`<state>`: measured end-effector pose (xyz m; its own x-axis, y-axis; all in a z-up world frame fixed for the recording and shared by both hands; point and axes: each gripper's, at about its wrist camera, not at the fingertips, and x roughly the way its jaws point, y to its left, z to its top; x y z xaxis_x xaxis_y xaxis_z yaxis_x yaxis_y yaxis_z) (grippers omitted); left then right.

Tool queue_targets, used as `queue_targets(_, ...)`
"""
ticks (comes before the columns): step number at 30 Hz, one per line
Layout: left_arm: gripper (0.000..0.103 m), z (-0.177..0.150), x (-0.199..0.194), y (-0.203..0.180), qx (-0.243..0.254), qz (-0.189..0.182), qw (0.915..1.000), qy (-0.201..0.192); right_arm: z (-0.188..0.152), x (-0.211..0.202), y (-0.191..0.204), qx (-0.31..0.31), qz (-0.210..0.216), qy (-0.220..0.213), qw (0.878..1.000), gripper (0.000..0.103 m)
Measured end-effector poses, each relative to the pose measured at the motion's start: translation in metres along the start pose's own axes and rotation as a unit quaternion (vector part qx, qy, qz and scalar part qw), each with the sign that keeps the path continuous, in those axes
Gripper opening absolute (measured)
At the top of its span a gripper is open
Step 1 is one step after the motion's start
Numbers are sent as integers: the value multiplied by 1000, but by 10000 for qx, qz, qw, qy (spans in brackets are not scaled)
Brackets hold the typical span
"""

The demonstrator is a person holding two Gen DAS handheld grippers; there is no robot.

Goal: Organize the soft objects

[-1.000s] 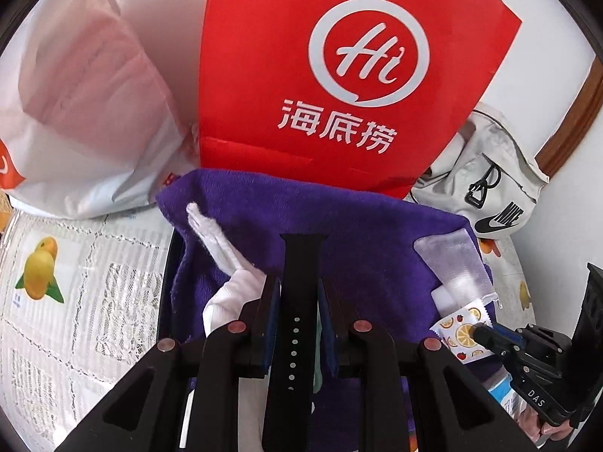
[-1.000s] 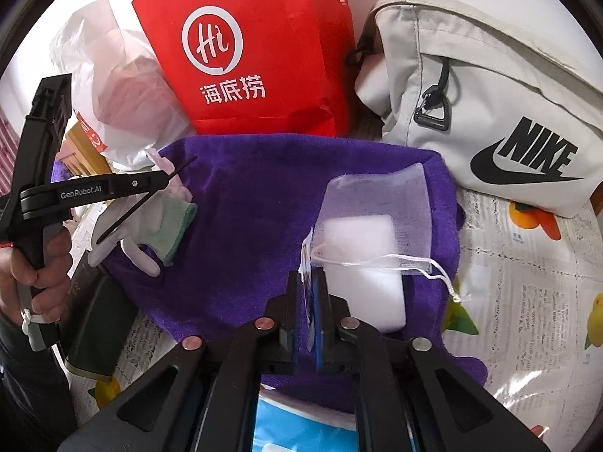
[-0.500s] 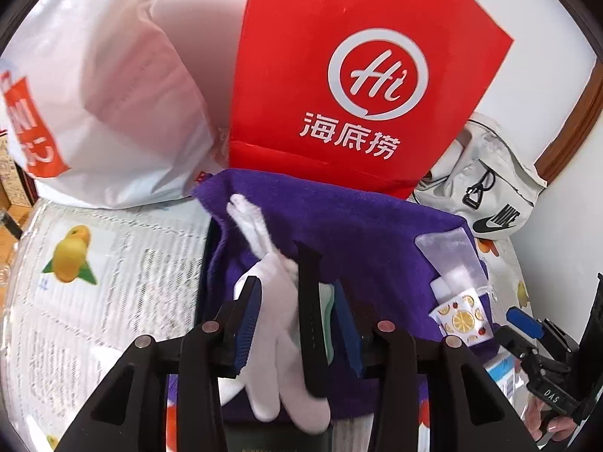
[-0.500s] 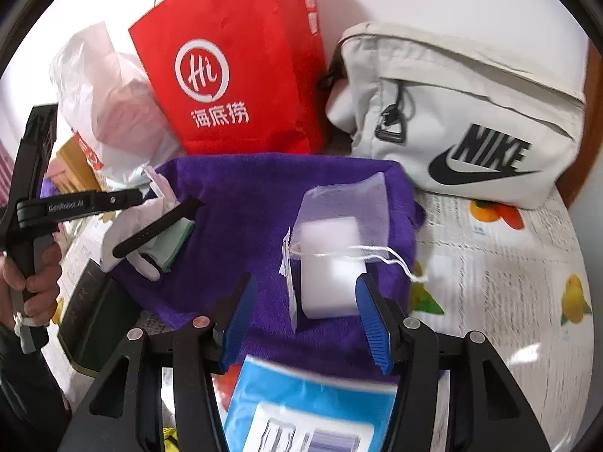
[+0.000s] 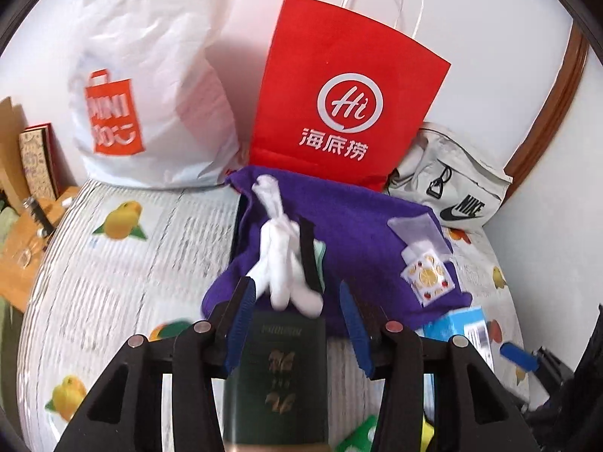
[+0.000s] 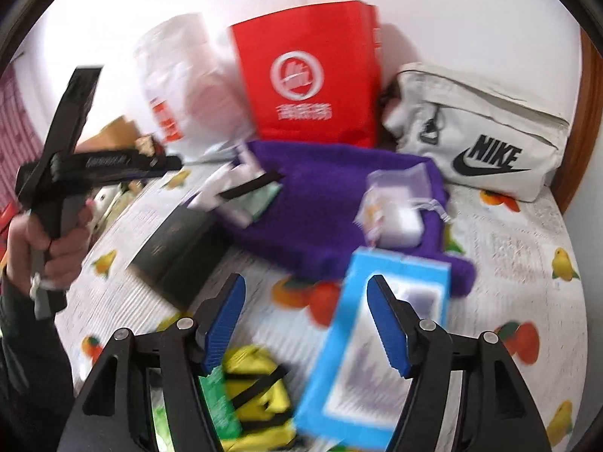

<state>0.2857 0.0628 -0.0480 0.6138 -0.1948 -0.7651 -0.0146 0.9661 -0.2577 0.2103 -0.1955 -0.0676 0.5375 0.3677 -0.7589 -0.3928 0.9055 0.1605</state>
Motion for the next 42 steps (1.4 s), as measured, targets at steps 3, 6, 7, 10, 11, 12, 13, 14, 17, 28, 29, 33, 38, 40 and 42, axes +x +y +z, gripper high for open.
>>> queue_targets(3, 44, -16, -10, 3, 3, 111, 9999, 44, -20, -2, 26, -230, 137, 135, 9996, 66)
queue_targets(6, 44, -34, -18, 8, 47, 205, 9997, 87, -37, 6, 50, -592, 134, 392, 9974, 66)
queue_targets(7, 44, -39, -20, 11, 28, 227, 9997, 109, -41, 9, 56, -710, 77, 459, 9964, 66)
queue_targets(10, 44, -57, -23, 20, -26, 271, 9994, 223, -54, 17, 79, -1147, -102, 644, 9913, 66)
queue_targets(11, 44, -62, -25, 24, -55, 277, 9993, 238, -56, 18, 83, -1220, -102, 680, 9901, 66)
queue_targets(12, 45, -68, -27, 29, -101, 267, 9993, 243, -59, 21, 89, -1298, -113, 715, 9889, 66)
queue_targets(13, 45, -72, -28, 32, -138, 248, 9993, 247, -59, 24, 90, -1334, -128, 732, 9883, 66)
queue_targets(14, 45, -77, -31, 36, -185, 221, 9993, 243, -60, 26, 92, -1363, -145, 758, 9877, 67)
queue_targets(17, 46, -88, -38, 46, -349, 212, 9990, 152, -65, 38, 94, -1408, -307, 894, 9855, 67)
queue_targets(28, 50, -123, -43, 61, -335, 252, 9987, 295, -70, 51, 93, -1408, -337, 938, 9850, 40)
queue_targets(29, 50, -125, -43, 60, -300, 223, 9988, 307, -68, 45, 93, -1383, -280, 826, 9865, 40)
queue_targets(33, 50, -133, -42, 49, -45, 152, 9991, 384, -62, 27, 89, -1122, -116, 540, 9922, 40)
queue_targets(38, 51, -152, -31, 29, 382, -7, 9973, 625, -66, 1, 71, -736, -282, 286, 9965, 40)
queue_targets(40, 51, -162, -25, 21, 532, -89, 9958, 742, -71, -12, 64, -619, -382, 168, 9972, 40)
queue_targets(42, 51, -171, -18, 12, 672, -184, 9936, 884, -79, -27, 54, -438, -463, 50, 9980, 40)
